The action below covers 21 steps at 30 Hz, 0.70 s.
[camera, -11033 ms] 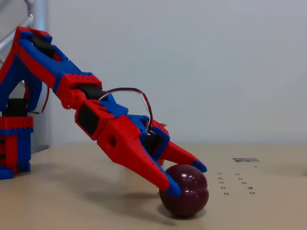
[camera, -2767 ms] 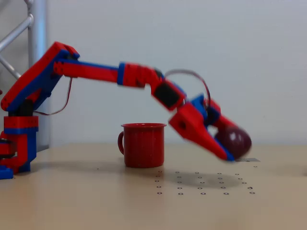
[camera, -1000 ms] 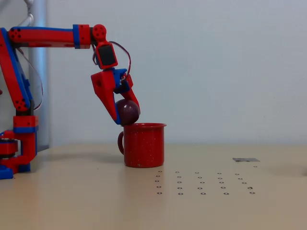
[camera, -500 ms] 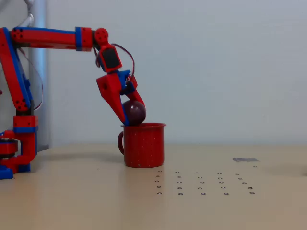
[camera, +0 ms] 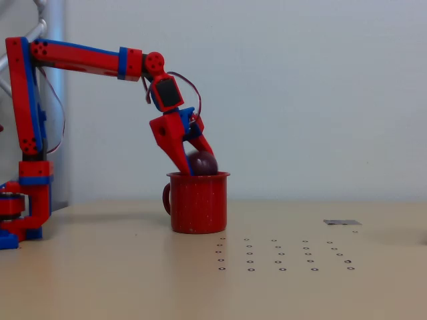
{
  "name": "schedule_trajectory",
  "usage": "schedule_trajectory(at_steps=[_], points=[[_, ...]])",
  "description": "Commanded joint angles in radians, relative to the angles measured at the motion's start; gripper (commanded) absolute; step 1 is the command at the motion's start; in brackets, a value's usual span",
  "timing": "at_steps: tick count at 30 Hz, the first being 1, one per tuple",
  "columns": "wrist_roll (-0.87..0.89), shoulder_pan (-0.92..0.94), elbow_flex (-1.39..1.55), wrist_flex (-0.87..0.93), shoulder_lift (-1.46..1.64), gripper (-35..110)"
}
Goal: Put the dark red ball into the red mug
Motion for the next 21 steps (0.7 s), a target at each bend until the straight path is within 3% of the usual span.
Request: schedule_trajectory(at_steps=[1, 6, 10, 13, 21], points=[[-0.006, 0.017, -0.1, -0.054, 0.032, 38], [0.008, 0.015, -0.123, -0.104, 0.021, 39], [0.084, 0.015, -0.212, -0.112, 0.038, 23], [0.146, 0.037, -0.301, -0.015, 0.095, 5], [0.209, 0.219, -0.232, 0.224, 0.382, 0]])
